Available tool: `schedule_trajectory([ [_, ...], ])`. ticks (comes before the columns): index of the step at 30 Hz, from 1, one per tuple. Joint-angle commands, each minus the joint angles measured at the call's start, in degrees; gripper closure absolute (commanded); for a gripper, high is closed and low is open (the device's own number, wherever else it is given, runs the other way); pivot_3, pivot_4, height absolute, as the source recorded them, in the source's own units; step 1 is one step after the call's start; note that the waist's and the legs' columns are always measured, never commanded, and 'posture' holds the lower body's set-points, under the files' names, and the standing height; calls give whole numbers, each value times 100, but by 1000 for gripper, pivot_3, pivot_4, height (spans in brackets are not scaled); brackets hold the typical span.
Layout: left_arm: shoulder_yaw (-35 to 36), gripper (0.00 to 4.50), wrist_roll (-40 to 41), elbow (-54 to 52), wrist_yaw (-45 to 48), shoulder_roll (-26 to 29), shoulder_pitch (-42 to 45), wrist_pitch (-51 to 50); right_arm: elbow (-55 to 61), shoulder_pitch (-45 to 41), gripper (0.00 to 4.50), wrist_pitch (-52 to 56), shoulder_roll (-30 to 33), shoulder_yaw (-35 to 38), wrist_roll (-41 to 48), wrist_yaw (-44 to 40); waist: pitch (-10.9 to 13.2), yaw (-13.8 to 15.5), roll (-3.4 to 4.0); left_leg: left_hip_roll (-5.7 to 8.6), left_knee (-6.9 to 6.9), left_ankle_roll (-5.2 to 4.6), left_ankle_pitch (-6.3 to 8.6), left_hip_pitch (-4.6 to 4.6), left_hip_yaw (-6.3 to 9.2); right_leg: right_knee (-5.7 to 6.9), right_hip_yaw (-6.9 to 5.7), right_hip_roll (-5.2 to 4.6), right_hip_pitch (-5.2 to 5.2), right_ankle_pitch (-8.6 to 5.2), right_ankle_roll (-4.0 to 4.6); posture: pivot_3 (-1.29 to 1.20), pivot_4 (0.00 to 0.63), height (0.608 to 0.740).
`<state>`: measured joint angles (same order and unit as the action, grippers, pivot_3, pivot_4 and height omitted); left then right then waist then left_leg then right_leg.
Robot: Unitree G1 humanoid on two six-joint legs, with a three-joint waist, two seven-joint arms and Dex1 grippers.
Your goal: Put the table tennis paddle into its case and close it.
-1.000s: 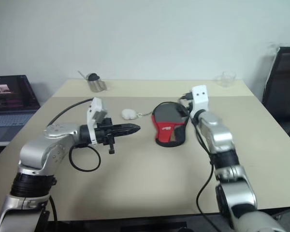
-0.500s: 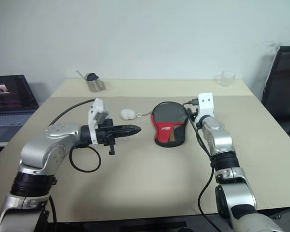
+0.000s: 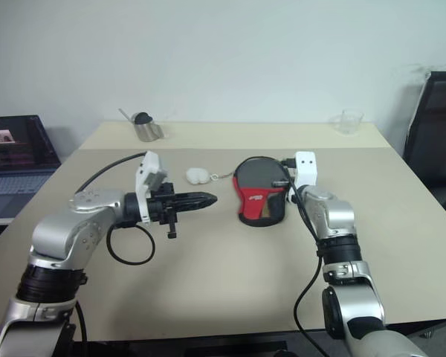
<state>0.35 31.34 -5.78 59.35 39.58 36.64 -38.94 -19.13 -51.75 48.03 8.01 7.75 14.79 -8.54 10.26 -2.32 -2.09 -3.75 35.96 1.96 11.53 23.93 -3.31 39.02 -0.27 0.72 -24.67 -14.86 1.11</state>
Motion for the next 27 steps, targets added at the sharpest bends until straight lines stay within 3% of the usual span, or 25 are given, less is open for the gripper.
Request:
schedule_trajectory([
  [1, 123, 4500, 67, -205, -14, 34, -4, 48, 256, -53, 3241, 299, -30, 221, 96, 259, 0, 2, 0, 0, 0, 0, 0, 0, 0, 0, 0, 0, 0, 0, 0, 0, 150, 740],
  [10, 128, 4500, 78, -251, -33, 38, -46, 29, -49, -57, 35, 450, -124, 296, 111, 340, 0, 2, 0, 0, -1, 0, 0, 0, 0, -1, -2, 1, 0, 0, 0, 0, 150, 740],
  [18, 144, 4500, 123, -345, -61, 31, -73, -47, -1120, 5, 35, 141, -206, 204, -102, 402, -2, -5, -3, 3, 0, -1, 0, 1, -2, -2, -1, 1, 0, 0, 0, 0, 150, 740],
  [24, 182, 4500, 144, -423, -73, 67, -139, -83, -1249, 93, 35, 107, -224, -39, -206, 302, -3, -10, -4, 1, 4, -1, 0, -13, 4, 1, -8, 1, 16, 0, -1, 0, 150, 740],
  [27, 176, 4500, 133, -403, -81, 61, -123, -77, -1146, 125, 568, 144, -268, -60, -195, 276, -4, -12, -5, 1, 4, -1, 0, -14, 5, 0, -8, 1, 18, 0, -1, 0, 150, 740],
])
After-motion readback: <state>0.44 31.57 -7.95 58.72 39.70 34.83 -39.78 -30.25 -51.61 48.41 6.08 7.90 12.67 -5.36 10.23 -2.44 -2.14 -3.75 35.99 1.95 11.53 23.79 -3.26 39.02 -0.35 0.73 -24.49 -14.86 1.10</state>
